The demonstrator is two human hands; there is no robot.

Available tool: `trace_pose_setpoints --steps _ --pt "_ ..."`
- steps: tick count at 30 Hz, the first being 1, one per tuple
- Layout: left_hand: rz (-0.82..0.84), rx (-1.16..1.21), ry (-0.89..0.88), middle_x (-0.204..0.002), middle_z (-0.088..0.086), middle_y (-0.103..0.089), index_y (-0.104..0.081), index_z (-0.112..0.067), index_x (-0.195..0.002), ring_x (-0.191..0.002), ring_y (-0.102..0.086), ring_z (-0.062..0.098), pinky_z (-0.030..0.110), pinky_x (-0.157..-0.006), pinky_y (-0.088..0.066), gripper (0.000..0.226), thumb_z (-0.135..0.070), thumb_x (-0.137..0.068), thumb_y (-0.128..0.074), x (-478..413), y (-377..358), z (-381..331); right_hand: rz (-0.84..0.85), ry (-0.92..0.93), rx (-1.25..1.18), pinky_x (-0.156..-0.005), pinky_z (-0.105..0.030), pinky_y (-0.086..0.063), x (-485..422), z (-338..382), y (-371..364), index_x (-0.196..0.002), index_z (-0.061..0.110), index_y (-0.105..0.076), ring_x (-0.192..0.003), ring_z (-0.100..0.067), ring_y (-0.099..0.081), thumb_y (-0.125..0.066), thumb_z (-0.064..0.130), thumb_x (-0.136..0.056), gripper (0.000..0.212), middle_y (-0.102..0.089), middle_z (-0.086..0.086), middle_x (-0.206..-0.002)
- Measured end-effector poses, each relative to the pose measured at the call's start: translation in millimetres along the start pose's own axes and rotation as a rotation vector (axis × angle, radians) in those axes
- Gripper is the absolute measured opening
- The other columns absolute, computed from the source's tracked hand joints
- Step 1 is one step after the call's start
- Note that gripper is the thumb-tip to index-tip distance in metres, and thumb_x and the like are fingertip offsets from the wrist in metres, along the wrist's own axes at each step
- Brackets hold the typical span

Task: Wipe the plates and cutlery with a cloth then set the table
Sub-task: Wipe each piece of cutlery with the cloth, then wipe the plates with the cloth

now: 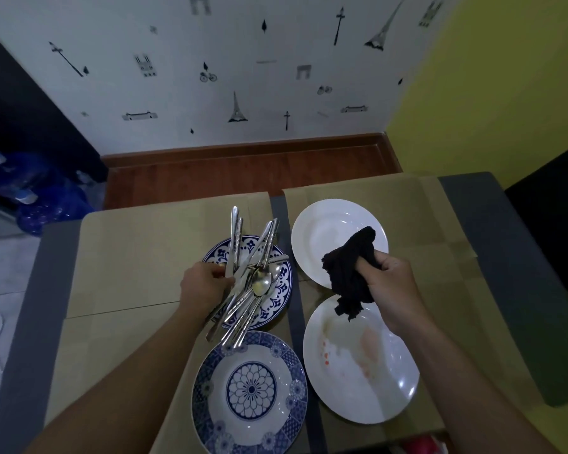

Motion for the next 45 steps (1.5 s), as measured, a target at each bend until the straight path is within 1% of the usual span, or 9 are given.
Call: trace_pose_setpoints --steps 3,7,14,22,25,29,33,37,45 --pt "-0.02 -0.03 -0.027 -0.082 0.002 -0.075 -0.078 -0.018 -0.106 -0.069 -0.068 0.016 0.03 -0.075 -0.058 0.028 -0.027 -0.08 -0.082 -1 -1 3 0.005 0.004 -0.005 -0.051 -0.024 -0.052 1 -3 2 -0.083 0.01 -0.081 -0.061 -0.019 -0.063 -0.07 0.015 -0.096 0.017 -0.072 -0.008 -0.072" --pt "-0.05 -0.046 -0.074 -0.095 0.006 -0.074 -0.071 -0.015 -0.12 -0.074 -0.068 0.019 0.04 -0.079 -0.061 0.043 -0.029 -0.081 -0.082 4 1 -2 0.001 0.012 -0.001 -0.05 -0.028 -0.053 6 -6 9 -0.083 0.008 -0.08 -0.061 -0.023 -0.062 -0.071 0.015 -0.095 0.017 -0.07 -0.01 -0.072" --pt "-0.062 0.048 -0.298 -0.079 -0.006 -0.063 -0.068 -0.015 -0.092 -0.073 -0.06 0.008 0.021 -0.067 -0.051 0.004 -0.019 -0.091 -0.071 49 -14 -59 0.033 0.014 0.011 -0.054 -0.045 -0.055 16 -19 24 -0.088 0.002 -0.078 -0.056 -0.031 -0.06 -0.072 0.024 -0.095 0.024 -0.067 -0.024 -0.076" --pt "0.204 -0.099 -0.503 -0.078 0.002 -0.063 -0.068 -0.011 -0.09 -0.072 -0.059 0.021 0.032 -0.071 -0.053 0.007 -0.018 -0.089 -0.068 105 -101 -114 0.024 -0.003 0.044 -0.053 -0.046 -0.048 31 -44 50 -0.086 0.007 -0.078 -0.056 -0.031 -0.057 -0.07 0.025 -0.095 0.022 -0.065 -0.033 -0.079" --pt "0.287 -0.22 -0.471 -0.081 0.009 -0.06 -0.062 -0.004 -0.087 -0.077 -0.057 0.028 0.03 -0.066 -0.042 0.023 -0.026 -0.092 -0.066 115 -131 -116 0.013 -0.015 0.074 -0.053 -0.053 -0.053 36 -57 65 -0.093 0.005 -0.078 -0.058 -0.03 -0.06 -0.07 0.031 -0.093 0.027 -0.068 -0.034 -0.089" --pt "0.382 -0.261 -0.35 -0.108 0.012 -0.069 -0.063 -0.005 -0.116 -0.098 -0.065 0.029 0.032 -0.079 -0.049 0.033 -0.032 -0.096 -0.061 117 -153 -104 -0.051 -0.011 0.109 -0.059 -0.053 -0.057 42 -67 88 -0.089 0.006 -0.077 -0.066 -0.028 -0.064 -0.071 0.033 -0.09 0.028 -0.07 -0.031 -0.091" --pt "0.461 -0.123 -0.249 -0.117 0.012 -0.068 -0.062 -0.006 -0.126 -0.103 -0.064 0.027 0.035 -0.087 -0.052 0.037 -0.032 -0.1 -0.056 120 -161 -104 -0.094 -0.002 0.112 -0.062 -0.04 -0.053 47 -70 105 -0.083 0.006 -0.075 -0.066 -0.025 -0.065 -0.073 0.042 -0.085 0.036 -0.071 -0.028 -0.087" --pt "0.607 0.134 -0.125 -0.11 0.006 -0.07 -0.069 -0.016 -0.114 -0.104 -0.066 0.026 0.05 -0.098 -0.054 0.03 -0.037 -0.102 -0.051 133 -169 -109 -0.138 0.012 0.146 -0.06 -0.037 -0.052 52 -67 121 -0.088 0.003 -0.077 -0.075 -0.037 -0.073 -0.071 0.062 -0.069 0.062 -0.073 -0.025 -0.085" --pt "0.666 0.427 -0.163 -0.124 0.005 -0.062 -0.051 -0.023 -0.137 -0.114 -0.06 0.024 0.05 -0.101 -0.051 0.039 -0.042 -0.106 -0.037 161 -156 -155 -0.258 0.138 0.632 -0.053 -0.029 -0.041 60 -33 145 -0.066 0.011 -0.067 -0.066 -0.031 -0.064 -0.065 0.019 -0.09 0.026 -0.064 -0.008 -0.062"
Point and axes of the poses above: each hand's wrist, its own x-axis away from the middle knuckle, its own y-axis out of the back of the hand, z = x × y, the point moved 10 cm from there along -x, towards the middle knuckle
